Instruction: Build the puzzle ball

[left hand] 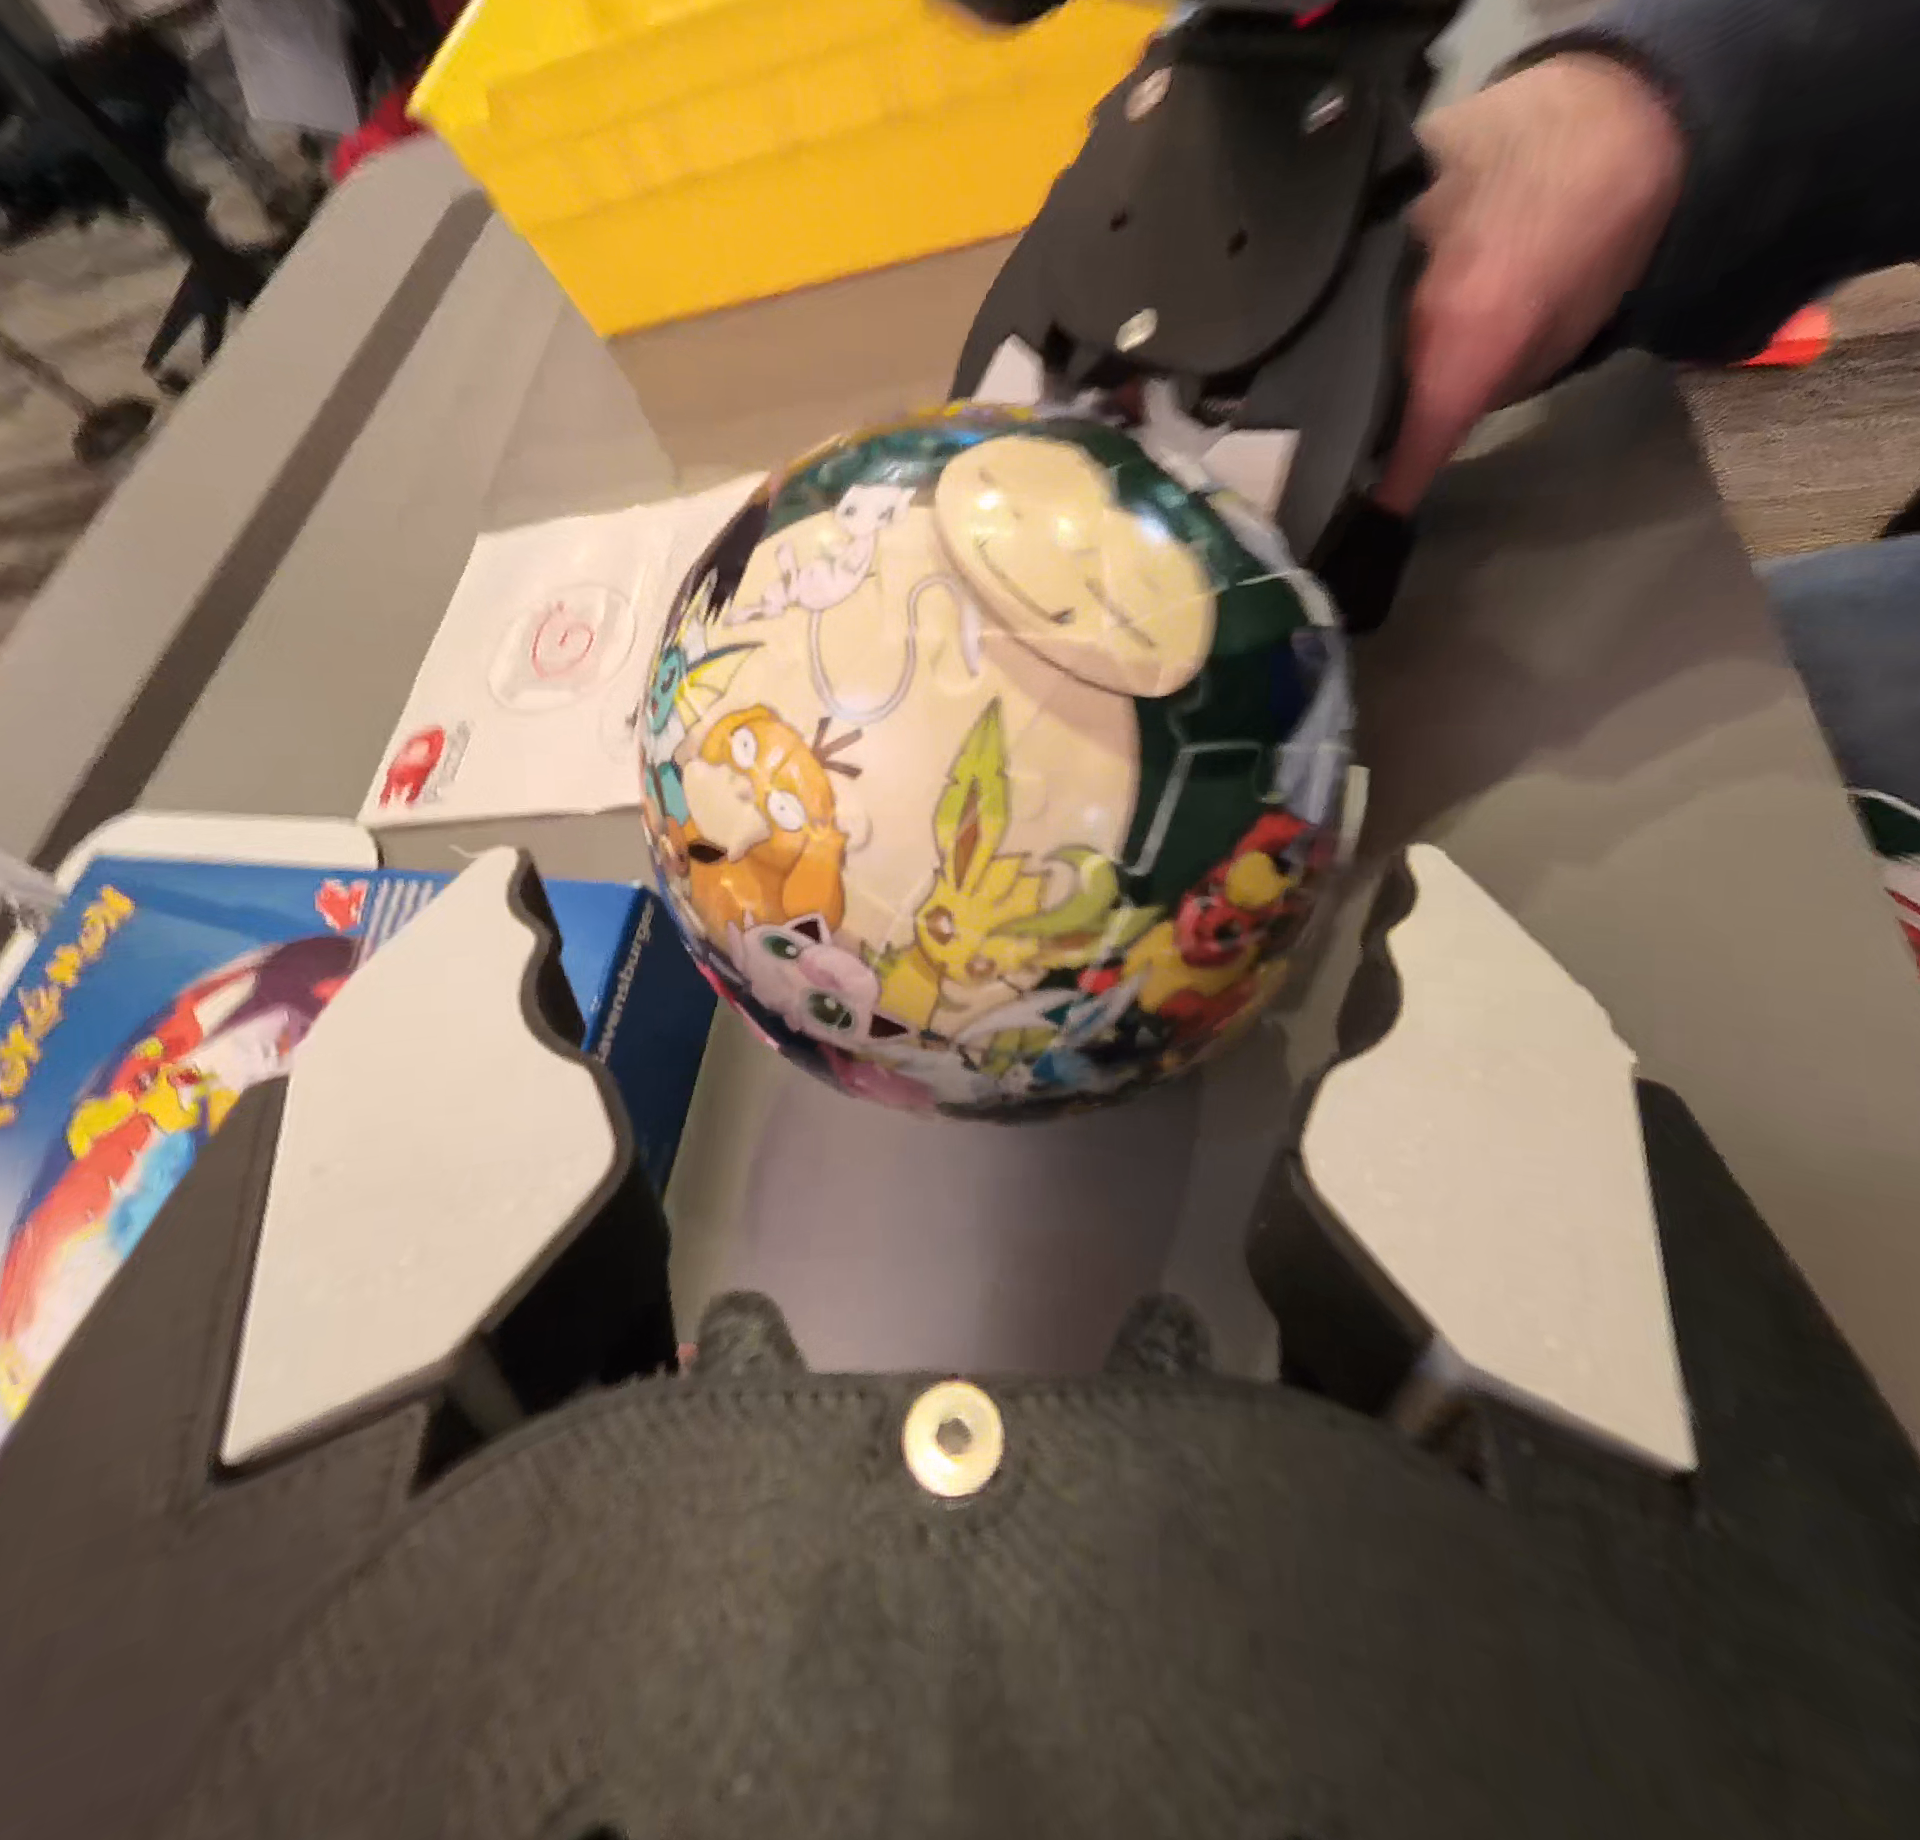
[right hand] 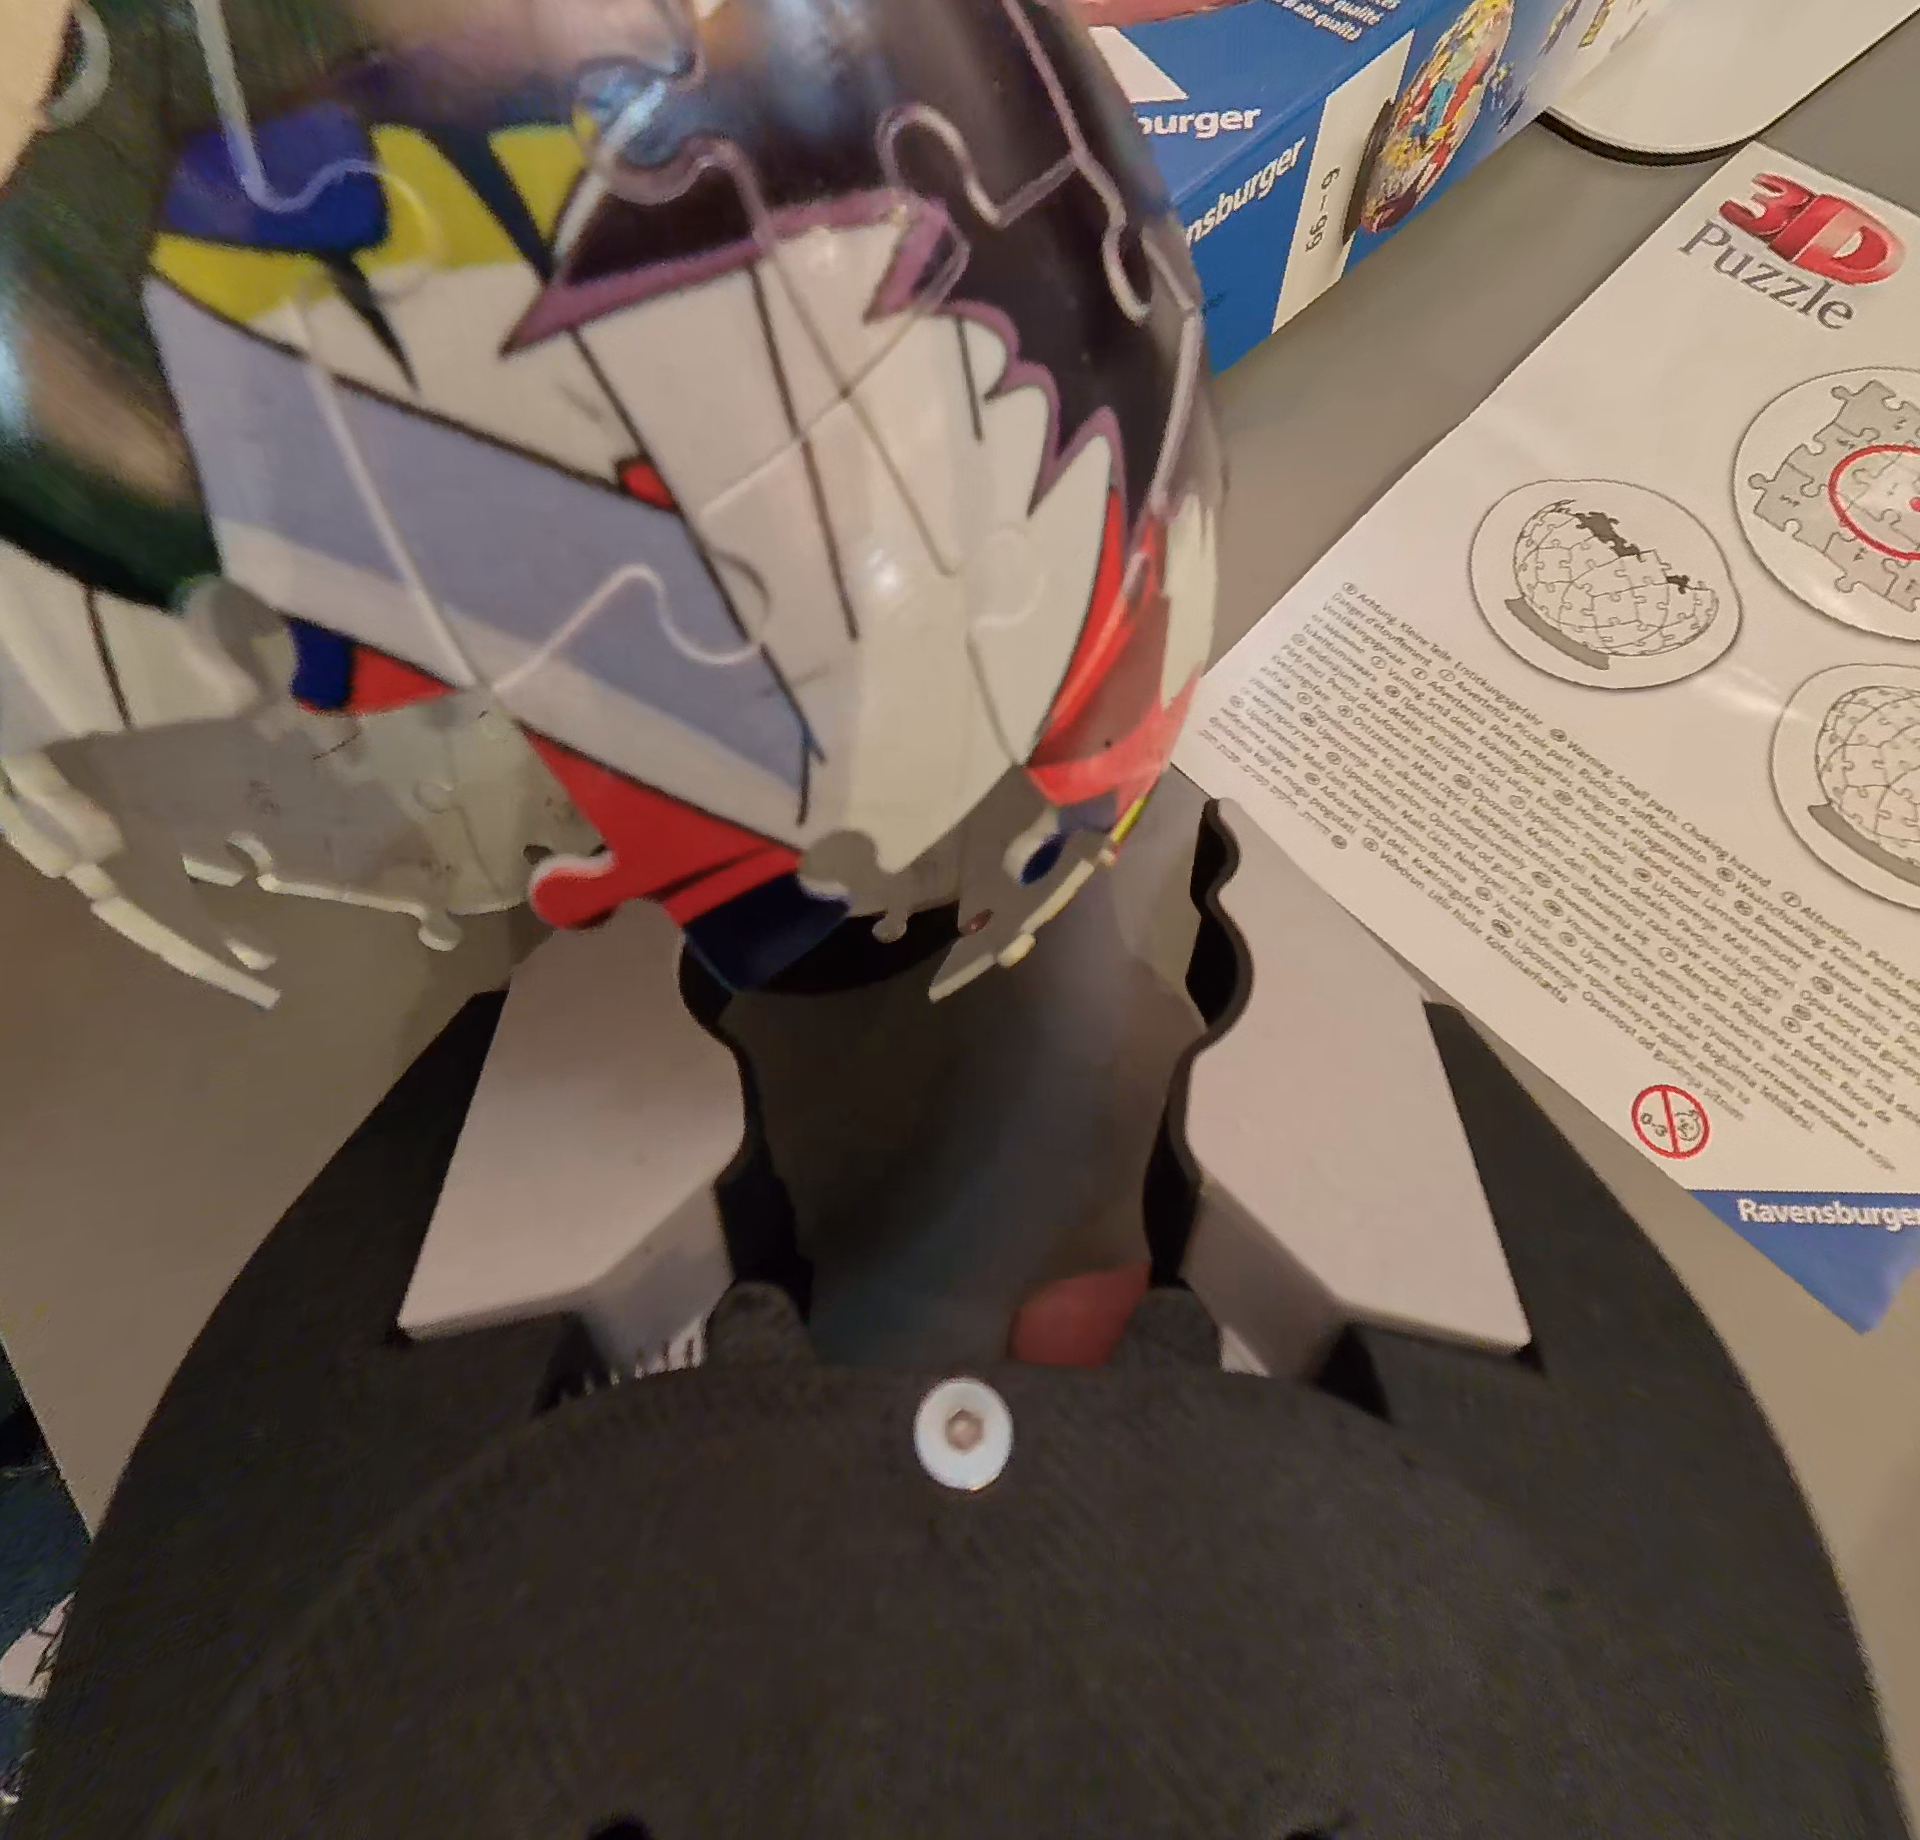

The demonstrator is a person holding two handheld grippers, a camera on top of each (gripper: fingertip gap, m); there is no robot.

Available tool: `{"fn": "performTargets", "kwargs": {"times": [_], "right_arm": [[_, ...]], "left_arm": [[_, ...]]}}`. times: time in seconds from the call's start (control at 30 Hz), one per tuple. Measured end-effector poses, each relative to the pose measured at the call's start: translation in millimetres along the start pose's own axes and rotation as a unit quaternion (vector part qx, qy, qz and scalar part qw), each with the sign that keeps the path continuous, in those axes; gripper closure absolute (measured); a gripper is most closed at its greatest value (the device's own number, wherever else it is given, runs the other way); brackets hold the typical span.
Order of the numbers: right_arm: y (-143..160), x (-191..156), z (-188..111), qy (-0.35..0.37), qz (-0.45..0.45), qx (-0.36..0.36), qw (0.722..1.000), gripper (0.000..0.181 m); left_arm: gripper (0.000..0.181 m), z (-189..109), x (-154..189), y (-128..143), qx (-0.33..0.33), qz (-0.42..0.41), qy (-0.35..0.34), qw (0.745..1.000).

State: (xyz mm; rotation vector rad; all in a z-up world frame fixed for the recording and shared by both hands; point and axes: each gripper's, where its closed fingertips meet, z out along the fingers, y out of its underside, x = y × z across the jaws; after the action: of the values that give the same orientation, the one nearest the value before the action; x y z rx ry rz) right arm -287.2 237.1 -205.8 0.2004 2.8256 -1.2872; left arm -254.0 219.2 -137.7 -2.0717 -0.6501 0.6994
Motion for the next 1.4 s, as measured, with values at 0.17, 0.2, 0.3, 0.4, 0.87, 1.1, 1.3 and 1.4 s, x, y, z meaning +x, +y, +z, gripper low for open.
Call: {"fn": "performTargets", "kwargs": {"times": [0.17,0.2,0.3,0.4,0.87,1.1,1.3,1.4], "right_arm": [[-0.4,-1.2,-0.4,-0.005,0.001,0.003,1.000,0.095],[-0.5,-1.5,-0.6,-0.006,0.000,0.003,1.000,0.094],[-1.3,-1.6,-1.7,-0.009,0.002,0.007,1.000,0.095],[-1.2,-1.3,-3.7,-0.008,0.002,0.010,1.000,0.094],[-0.7,0.5,-6.7,-0.009,0.006,0.016,1.000,0.095],[0.4,4.1,-11.2,-0.009,0.013,0.021,1.000,0.097],[2.6,7.6,-15.3,-0.011,0.015,0.023,1.000,0.098],[3.1,5.8,-14.7,-0.012,0.007,0.021,1.000,0.100]], "left_arm": [[0.043,18.6,6.7,12.1,-0.031,-0.028,0.000,0.999],[0.043,19.7,6.0,10.9,-0.028,-0.032,-0.002,0.999],[0.044,20.5,4.4,11.0,-0.031,-0.034,-0.006,0.999],[0.044,19.7,3.9,11.2,-0.030,-0.031,-0.009,0.999],[0.046,11.8,-7.2,11.8,-0.040,0.036,-0.042,0.998],[0.047,12.0,-9.4,6.8,-0.003,0.065,-0.062,0.996],[0.046,12.5,-10.8,6.2,0.011,0.064,-0.062,0.996],[0.046,10.3,-11.3,8.9,0.013,0.056,-0.056,0.997]]}}
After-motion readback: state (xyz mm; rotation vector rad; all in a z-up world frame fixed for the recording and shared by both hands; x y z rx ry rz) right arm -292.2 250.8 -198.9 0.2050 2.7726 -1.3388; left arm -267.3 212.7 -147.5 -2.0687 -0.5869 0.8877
